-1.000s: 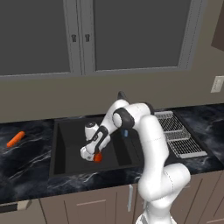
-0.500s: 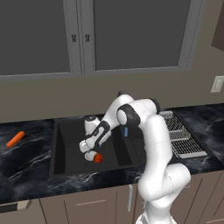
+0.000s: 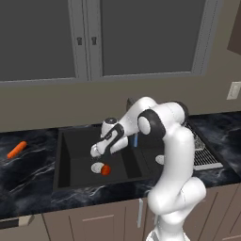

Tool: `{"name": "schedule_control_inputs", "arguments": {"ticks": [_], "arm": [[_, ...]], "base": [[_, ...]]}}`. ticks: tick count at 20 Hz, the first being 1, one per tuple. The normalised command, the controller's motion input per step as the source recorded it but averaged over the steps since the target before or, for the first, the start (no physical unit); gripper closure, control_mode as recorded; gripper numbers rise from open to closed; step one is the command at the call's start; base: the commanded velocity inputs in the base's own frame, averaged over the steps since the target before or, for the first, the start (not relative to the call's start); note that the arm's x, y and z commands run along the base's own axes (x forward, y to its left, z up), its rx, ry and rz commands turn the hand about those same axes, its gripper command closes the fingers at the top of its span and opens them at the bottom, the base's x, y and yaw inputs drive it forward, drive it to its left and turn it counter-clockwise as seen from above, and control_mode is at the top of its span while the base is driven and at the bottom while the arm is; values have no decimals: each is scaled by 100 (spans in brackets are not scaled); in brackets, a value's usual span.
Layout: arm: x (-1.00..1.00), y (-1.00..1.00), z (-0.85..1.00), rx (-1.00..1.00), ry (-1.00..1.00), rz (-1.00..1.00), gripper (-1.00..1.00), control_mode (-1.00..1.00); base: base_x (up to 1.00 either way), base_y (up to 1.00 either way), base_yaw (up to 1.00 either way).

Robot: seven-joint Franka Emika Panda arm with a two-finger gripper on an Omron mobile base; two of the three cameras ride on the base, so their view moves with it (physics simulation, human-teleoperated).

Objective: Turn on the sink faucet. Then move the tomato from the counter to the sink. Turn off the sink. Move the vegetable from the sink to the pot next to the stove. Finally move the pot to the front right burner.

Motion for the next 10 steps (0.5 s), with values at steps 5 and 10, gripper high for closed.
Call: {"name": "schedule_control_inputs", "arguments": {"ticks": [5,10], "arm": [[-23,-53,66,20,-2,-1,-100,-100],[-28,-50,64,21,0,-3,-100,-100]], "base": [[0,0,0],[0,0,0]]}}
